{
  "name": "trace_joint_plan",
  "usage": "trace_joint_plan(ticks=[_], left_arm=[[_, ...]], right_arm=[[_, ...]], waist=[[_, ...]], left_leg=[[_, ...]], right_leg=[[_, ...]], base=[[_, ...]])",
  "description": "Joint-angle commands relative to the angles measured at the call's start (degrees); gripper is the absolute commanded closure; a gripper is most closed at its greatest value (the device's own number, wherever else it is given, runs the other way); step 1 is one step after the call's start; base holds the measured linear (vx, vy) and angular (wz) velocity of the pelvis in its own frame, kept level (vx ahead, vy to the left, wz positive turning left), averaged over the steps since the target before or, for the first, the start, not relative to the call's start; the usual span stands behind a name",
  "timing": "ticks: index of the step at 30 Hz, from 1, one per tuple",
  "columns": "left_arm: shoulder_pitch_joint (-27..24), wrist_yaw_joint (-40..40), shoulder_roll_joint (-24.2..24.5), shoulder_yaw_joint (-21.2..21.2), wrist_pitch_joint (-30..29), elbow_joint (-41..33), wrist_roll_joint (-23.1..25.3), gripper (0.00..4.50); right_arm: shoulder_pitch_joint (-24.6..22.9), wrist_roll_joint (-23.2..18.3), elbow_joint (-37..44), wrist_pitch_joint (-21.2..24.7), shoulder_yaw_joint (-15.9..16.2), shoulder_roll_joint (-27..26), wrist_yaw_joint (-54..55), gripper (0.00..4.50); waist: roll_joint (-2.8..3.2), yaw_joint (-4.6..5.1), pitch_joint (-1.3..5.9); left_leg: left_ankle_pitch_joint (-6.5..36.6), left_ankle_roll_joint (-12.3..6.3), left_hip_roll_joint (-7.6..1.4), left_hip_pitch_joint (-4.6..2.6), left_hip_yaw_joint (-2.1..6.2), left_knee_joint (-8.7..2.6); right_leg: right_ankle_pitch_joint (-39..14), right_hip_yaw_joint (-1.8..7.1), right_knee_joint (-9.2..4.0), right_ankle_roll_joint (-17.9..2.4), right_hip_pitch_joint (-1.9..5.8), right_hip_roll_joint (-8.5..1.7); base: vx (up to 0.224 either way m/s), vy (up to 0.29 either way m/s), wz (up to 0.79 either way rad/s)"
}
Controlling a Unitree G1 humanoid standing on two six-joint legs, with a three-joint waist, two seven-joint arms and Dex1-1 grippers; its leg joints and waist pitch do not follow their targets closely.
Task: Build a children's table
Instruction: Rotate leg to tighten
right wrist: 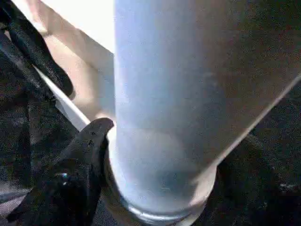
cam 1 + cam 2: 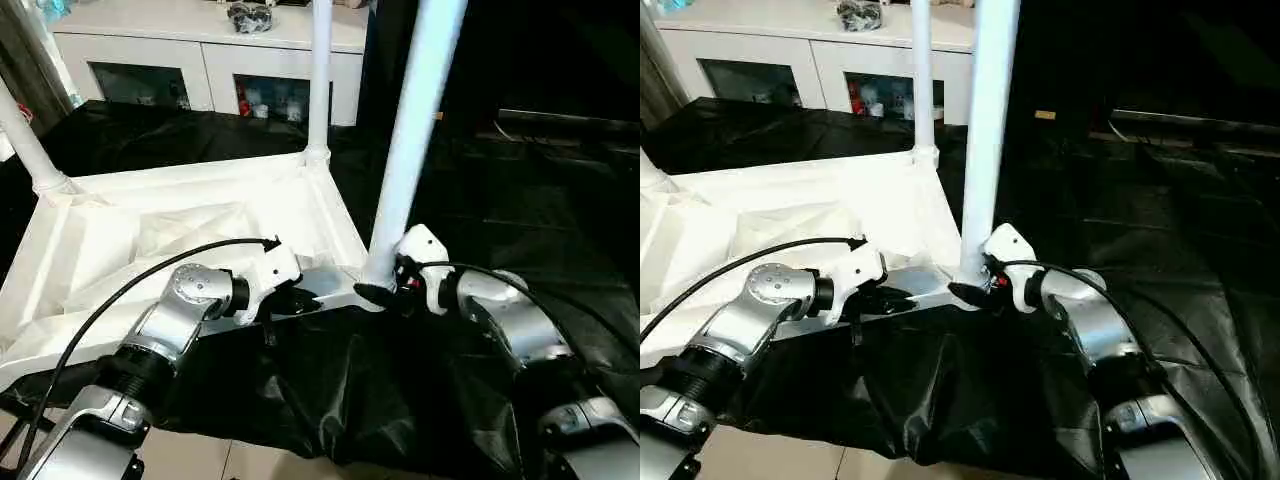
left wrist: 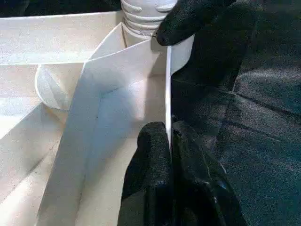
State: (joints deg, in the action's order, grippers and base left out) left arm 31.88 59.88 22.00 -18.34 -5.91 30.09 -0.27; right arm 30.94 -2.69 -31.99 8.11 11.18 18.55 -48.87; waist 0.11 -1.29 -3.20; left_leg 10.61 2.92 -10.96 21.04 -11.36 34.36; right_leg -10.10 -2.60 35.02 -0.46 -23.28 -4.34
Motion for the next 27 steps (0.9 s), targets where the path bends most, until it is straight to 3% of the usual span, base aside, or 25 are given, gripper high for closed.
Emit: trace_joint_plan(ticks=[1,7,10,15,17,19,20,21,25,26,27], left_arm=[[-1.0,0.8,0.3,0.1,-0.1,0.2,0.1,4.5],[-0.7,1.1,0.6,0.1,-0.2,0.8,0.2,4.5],[-0.2,-0.1,0.1,0.5,-1.0,1.2,0.2,4.5],[1.0,-4.2,-2.1,1.2,-2.4,2.3,0.8,4.5],[4.2,-12.4,-6.9,1.8,-3.8,6.2,2.3,4.5],[5.0,-14.4,-8.2,1.9,-3.8,7.5,2.6,4.5],[6.6,-17.8,-10.9,2.2,-3.7,9.8,3.0,4.5],[7.4,-19.4,-12.2,2.3,-3.6,10.8,3.1,4.5],[8.8,-22.3,-15.4,2.7,-2.3,12.8,3.0,4.5],[9.0,-22.6,-15.8,2.8,-1.9,13.2,3.2,4.5],[9.0,-21.8,-15.8,2.9,-1.3,13.2,3.3,4.5]], right_arm=[[0.9,0.5,-1.1,-0.7,-0.4,0.3,0.8,1.26],[1.0,0.3,-2.0,-1.4,-0.6,-0.2,0.3,1.68],[0.4,-0.5,-1.9,-0.9,-0.9,-1.3,0.7,1.72],[-0.3,-0.3,-2.6,-0.8,-1.8,-3.7,5.5,1.76],[0.0,0.9,-5.7,0.4,-3.6,-9.1,17.4,1.77],[0.2,1.2,-6.5,0.3,-4.0,-10.6,20.2,1.77],[1.2,2.5,-8.9,-1.5,-4.4,-14.0,27.0,1.77],[2.0,2.9,-10.3,-1.9,-4.3,-15.6,29.2,1.77],[4.4,2.5,-13.0,-4.0,-3.1,-19.9,27.8,1.77],[4.7,2.5,-13.3,-4.3,-3.0,-20.5,27.5,1.77],[4.9,2.3,-13.1,-4.7,-3.4,-20.8,27.1,1.77]], waist=[[-0.52,-0.24,3.83],[-0.47,-0.08,3.79],[-0.52,0.03,3.78],[-0.49,0.21,3.68],[-0.34,0.42,3.52],[-0.19,0.39,3.58],[-0.36,0.45,3.51],[0.07,0.49,3.51],[-0.36,0.48,3.59],[-0.41,0.43,3.57],[-0.79,0.4,3.53]], left_leg=[[12.5,-1.64,-1.97,-0.57,1.01,-3.82],[13.3,-1.47,-1.97,-0.58,1.07,-3.88],[13.1,-1.61,-1.98,-0.54,1.05,-3.89],[14.4,-0.82,-1.92,-0.71,1.16,-3.99],[15.4,0.09,-1.79,-1.08,1.03,-4.02],[15.8,0.64,-1.69,-1.02,1.22,-4.11],[16.3,0.91,-1.74,-1.08,1.21,-4.16],[17.6,1.23,-1.67,-1.29,1.4,-4.23],[18.4,0.13,-1.58,-1.12,1.33,-4.13],[17.9,-0.41,-1.55,-0.8,1.37,-4.2],[17.9,-0.6,-1.6,-0.78,1.33,-4.23]], right_leg=[[-14.2,2.23,-4.28,-12.9,2.61,-3.34],[-15.6,2.19,-4.41,-12.7,2.61,-3.36],[-14.9,2.23,-4.34,-13.0,2.59,-3.34],[-18.1,2.18,-4.67,-12.3,2.41,-3.36],[-20.0,2.32,-5.13,-11.7,1.84,-3.28],[-21.2,2.19,-5.16,-11.3,2.05,-3.35],[-21.9,2.23,-5.38,-10.8,1.82,-3.37],[-22.9,2.15,-5.45,-10.7,1.73,-3.4],[-23.1,2.17,-5.68,-10.3,1.82,-3.47],[-23.0,2.14,-5.67,-10.0,2.02,-3.51],[-23.3,2.14,-5.77,-9.8,1.97,-3.53]], base=[[0.0,0.0,0.0],[0.0,0.0,0.0],[0.0,0.0,0.0],[0.0,0.0,0.0],[0.0,0.0,0.0],[0.0,0.0,0.0],[0.0,0.0,0.0],[0.0,0.0,0.0],[0.0,0.0,0.0],[0.0,0.0,0.0],[0.0,0.0,0.0]])
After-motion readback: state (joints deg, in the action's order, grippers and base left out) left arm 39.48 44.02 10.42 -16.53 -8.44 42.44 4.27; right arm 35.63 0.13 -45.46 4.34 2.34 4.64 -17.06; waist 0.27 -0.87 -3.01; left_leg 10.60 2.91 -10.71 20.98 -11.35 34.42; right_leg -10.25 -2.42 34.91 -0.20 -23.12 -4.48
